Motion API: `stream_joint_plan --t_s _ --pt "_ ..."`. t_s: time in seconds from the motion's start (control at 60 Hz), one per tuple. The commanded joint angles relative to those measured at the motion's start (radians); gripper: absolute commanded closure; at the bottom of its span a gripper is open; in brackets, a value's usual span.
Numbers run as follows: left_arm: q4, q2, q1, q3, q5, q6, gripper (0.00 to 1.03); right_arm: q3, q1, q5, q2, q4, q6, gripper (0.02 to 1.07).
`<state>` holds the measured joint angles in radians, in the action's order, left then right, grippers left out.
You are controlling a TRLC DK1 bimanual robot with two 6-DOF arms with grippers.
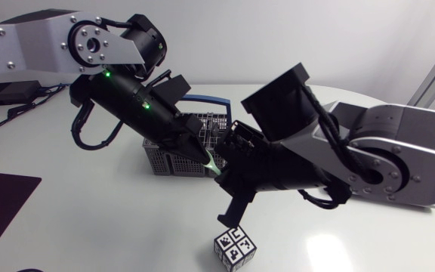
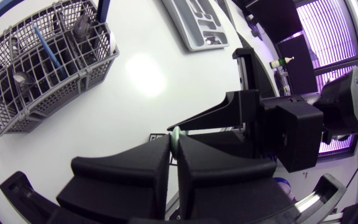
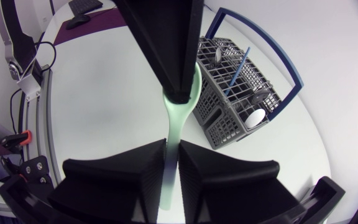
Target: Transfer all utensils from the basket to the drawer tray.
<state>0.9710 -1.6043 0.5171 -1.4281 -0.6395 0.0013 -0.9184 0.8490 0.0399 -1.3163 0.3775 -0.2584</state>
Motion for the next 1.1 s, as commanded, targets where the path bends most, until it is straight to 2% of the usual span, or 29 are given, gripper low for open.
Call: stream_joint_plan --t_s 0.0,0.183,0.283,0.35,0.367,0.5,0.617,0.867,1.083 --pt "0.021 -0.014 -0.005 -0.025 -0.023 -0.015 1.00 -0.011 0.002 -0.011 -0.006 -0.011 -0.001 0.95" --pt "0.023 -0.006 -0.003 -0.025 -0.031 -0.014 1.00 0.000 0.002 -0.008 -0.001 -0.011 -0.013 0.97" --pt "0.023 0.000 -0.005 -0.025 -0.031 -0.014 0.96 0.009 0.004 0.003 0.008 -0.011 -0.016 0.97" --pt "0.023 0.004 -0.005 -0.026 -0.032 -0.015 0.85 0.016 0.004 0.009 0.014 -0.011 -0.019 0.97" --pt "0.023 0.007 -0.005 -0.029 -0.032 -0.015 0.80 0.018 0.004 0.011 0.015 -0.011 -0.021 0.97" --pt "0.023 0.023 -0.009 -0.049 -0.032 -0.012 0.53 0.030 0.007 0.020 0.028 -0.008 -0.024 0.97" --pt "0.023 0.044 -0.037 -0.097 -0.032 -0.015 0.39 0.047 0.007 0.038 0.034 0.008 -0.031 0.97" --pt "0.006 0.096 -0.147 -0.190 -0.032 -0.023 0.35 0.105 -0.044 0.077 0.086 0.055 -0.108 0.97" --pt "-0.015 0.113 -0.169 -0.167 -0.006 0.019 0.35 0.162 -0.324 0.241 0.175 0.166 -0.294 0.97"
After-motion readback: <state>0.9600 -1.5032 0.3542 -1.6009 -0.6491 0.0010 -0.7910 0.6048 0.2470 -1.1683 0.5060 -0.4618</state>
